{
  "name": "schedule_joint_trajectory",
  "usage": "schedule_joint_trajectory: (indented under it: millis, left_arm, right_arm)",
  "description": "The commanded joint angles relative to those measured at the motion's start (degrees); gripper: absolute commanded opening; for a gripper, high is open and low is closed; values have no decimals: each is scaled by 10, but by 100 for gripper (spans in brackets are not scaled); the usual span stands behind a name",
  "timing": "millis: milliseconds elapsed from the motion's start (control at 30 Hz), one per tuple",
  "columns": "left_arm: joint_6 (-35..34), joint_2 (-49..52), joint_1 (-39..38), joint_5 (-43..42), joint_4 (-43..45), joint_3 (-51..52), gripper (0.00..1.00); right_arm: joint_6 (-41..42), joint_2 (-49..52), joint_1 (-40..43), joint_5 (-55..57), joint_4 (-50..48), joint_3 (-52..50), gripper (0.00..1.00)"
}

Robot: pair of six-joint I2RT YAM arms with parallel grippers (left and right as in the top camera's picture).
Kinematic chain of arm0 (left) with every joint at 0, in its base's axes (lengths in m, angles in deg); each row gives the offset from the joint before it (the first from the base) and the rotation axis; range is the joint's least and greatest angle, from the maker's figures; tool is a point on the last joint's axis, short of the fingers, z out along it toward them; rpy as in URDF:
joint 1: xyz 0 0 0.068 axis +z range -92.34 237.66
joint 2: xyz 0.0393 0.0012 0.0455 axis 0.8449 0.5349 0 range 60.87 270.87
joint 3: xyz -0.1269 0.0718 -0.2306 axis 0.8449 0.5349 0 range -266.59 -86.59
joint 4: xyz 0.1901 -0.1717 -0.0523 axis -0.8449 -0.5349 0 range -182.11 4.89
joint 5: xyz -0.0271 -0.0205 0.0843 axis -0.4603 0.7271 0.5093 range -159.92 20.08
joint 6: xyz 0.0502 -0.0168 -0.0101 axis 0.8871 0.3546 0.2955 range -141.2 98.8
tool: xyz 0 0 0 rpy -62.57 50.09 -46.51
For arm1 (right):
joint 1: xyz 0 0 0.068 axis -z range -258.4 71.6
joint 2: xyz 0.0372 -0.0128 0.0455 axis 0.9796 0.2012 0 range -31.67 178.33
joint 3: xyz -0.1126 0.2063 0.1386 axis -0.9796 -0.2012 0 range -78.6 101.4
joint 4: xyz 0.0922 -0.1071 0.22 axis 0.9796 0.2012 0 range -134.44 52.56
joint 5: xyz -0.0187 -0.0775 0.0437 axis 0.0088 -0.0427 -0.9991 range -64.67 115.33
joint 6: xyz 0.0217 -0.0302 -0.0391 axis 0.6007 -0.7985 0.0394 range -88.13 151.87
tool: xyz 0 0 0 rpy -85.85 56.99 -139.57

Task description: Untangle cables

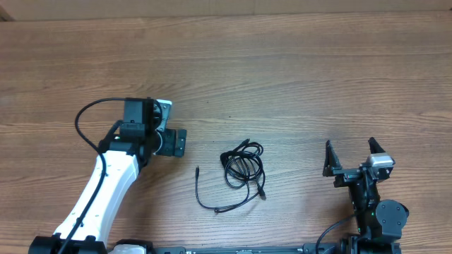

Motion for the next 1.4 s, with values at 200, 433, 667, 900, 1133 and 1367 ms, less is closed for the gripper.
schedule_joint_trajectory:
  millis: [200,433,667,900,1133,1367]
  left_arm:
    - [34,16,-34,-1,3,-16,99]
    - [34,19,-36,-1,14,-18,100]
    - [34,19,-36,-1,19,-18,100]
    - [7,19,-36,-30,19,-18,99]
    - [-3,19,-36,-118,13,-18,100]
    - [-3,19,-36,-123,13,-18,100]
  right_arm:
    - [2,-6,1,6,-2,-6,100]
    - [2,-6,1,6,-2,-6,100]
    - [2,-6,1,6,-2,-6,100]
    - [2,-6,1,6,-2,-6,100]
    - [2,-6,1,6,-2,-6,100]
    - [2,-6,1,6,-2,-6,100]
